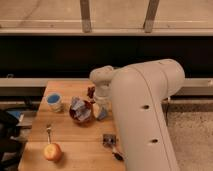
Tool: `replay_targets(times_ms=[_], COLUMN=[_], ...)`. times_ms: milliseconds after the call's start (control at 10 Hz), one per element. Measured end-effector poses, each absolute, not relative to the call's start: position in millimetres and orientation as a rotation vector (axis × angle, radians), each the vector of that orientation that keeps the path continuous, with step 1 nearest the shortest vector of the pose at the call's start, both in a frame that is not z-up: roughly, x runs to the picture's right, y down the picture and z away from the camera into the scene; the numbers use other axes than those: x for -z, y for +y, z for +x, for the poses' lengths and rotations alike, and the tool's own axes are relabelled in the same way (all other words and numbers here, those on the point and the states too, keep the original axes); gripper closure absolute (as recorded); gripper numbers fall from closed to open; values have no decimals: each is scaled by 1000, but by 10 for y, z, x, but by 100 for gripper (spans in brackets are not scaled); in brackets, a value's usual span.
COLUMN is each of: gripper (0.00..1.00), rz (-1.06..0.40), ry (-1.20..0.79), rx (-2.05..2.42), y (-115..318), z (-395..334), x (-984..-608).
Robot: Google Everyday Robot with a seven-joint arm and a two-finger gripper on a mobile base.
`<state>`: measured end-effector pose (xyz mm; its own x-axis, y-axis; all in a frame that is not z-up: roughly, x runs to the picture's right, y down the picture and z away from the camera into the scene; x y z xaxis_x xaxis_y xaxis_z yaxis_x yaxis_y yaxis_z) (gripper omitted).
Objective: Place sponge in table surface
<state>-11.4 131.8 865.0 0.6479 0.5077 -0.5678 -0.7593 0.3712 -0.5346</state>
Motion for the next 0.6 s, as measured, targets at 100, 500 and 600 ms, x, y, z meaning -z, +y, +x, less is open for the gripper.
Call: replay_targets(times_ms=[100, 500, 600], gripper=[38, 38, 38], rz=[-861, -865, -869], ry=[327, 350, 358], rx=[-829, -822, -824], y=[1314, 1408, 1441], z=[-164, -185, -160], x=[-8658, -8783, -8812])
